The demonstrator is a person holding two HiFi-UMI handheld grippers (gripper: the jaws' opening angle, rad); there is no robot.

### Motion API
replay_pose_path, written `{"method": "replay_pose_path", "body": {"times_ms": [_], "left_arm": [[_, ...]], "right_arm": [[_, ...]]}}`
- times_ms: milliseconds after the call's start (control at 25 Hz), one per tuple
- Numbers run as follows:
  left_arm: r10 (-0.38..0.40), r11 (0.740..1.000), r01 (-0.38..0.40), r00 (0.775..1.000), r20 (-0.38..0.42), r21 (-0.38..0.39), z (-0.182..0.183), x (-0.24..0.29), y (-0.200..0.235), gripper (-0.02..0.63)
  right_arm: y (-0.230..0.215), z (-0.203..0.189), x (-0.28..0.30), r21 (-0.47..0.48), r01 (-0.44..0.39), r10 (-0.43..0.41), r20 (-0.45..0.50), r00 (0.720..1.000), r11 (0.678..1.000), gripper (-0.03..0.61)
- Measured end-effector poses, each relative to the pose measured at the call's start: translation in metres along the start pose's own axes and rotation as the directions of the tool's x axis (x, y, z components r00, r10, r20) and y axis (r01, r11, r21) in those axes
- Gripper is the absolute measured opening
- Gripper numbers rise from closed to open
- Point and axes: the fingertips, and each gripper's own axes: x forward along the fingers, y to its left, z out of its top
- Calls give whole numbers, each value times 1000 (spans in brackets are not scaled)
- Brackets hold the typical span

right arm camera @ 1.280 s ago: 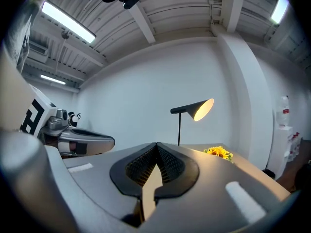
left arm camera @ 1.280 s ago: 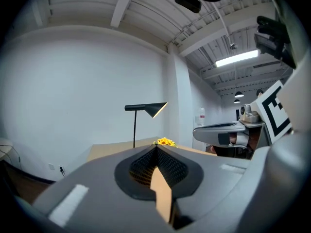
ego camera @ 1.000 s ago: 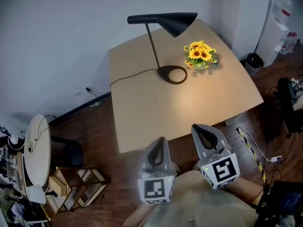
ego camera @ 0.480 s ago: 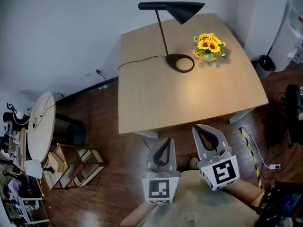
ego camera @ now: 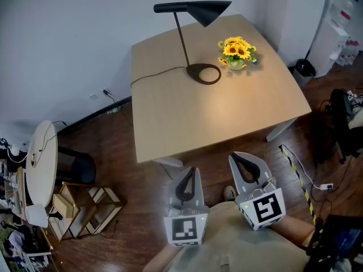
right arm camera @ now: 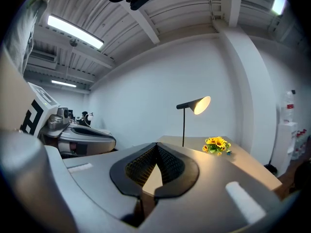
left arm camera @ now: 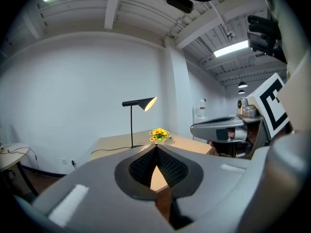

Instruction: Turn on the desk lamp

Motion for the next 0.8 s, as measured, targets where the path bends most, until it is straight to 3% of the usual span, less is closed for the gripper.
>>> {"method": "replay_pose_path", "body": {"times_ms": [360,560,800], "left_arm": [[-60,998,60,998,-18,-16,-9,-20,29,-2],[-60,998,61,998,-20,27,-20,-30,42,-2],[-99,995,100,994,-52,12,-19,-34,35,-2]], "right_arm": [[28,-11,1,-4,70,-70,-35,997,998,0],[41,-12,-1,-1,70,-70,-30,997,998,0],[51,-14,-3,8,67,-67,-25,997,998,0]]}}
